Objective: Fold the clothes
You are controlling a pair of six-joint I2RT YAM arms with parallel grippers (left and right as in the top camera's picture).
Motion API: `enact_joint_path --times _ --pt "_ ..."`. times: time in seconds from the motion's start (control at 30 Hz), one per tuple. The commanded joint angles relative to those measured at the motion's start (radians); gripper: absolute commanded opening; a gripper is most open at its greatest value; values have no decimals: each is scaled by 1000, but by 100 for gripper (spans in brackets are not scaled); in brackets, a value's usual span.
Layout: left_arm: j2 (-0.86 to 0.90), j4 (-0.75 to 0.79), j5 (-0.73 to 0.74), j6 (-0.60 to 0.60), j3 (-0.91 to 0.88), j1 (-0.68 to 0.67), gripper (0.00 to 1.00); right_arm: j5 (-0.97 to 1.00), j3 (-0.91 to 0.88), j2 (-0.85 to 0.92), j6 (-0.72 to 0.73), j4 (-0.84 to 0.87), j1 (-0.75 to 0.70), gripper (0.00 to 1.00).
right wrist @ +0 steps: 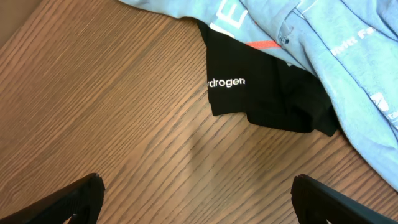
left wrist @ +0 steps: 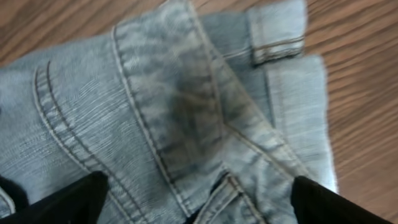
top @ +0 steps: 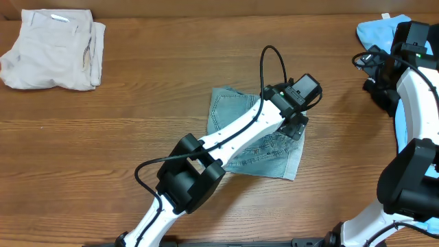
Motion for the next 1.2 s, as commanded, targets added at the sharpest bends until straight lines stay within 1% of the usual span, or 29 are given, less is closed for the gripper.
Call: enact_joint_path --times 0.0,0.03,0.07,0.1,0.17,0.2,0.23,0.27,0.37,0.7,0.83,1.0,1.17 --pt "38 -10 -26 -56 -11 -1 96 3 21 -4 6 6 3 100" --pt "46 -10 -15 -55 -11 -1 96 3 21 -4 6 6 3 100" --pt "51 -10 -5 -55 -11 -1 93 3 21 -4 5 6 3 100" --pt "61 -10 5 -55 -11 -1 80 3 21 -4 6 6 3 100" --pt "69 -16 16 -56 -11 -2 38 3 21 -4 6 6 3 100" --pt "71 -19 24 -55 -11 -2 23 3 21 -4 6 6 3 100" --pt "71 -20 34 -56 -11 -2 9 3 21 -4 6 6 3 100" --pt "71 -21 44 -56 -11 -2 4 3 21 -4 6 6 3 100" --pt "71 -21 68 -55 -11 -2 4 3 21 -4 6 6 3 100" --pt "60 -61 68 -55 2 -2 4 3 21 -4 6 6 3 100" --pt "-10 -100 82 -55 18 -2 4 3 21 -4 6 6 3 100" --pt "-110 -93 135 -34 18 -3 4 3 21 -4 6 6 3 100" --pt "-153 -107 175 -29 18 -8 4 3 21 -4 6 6 3 100"
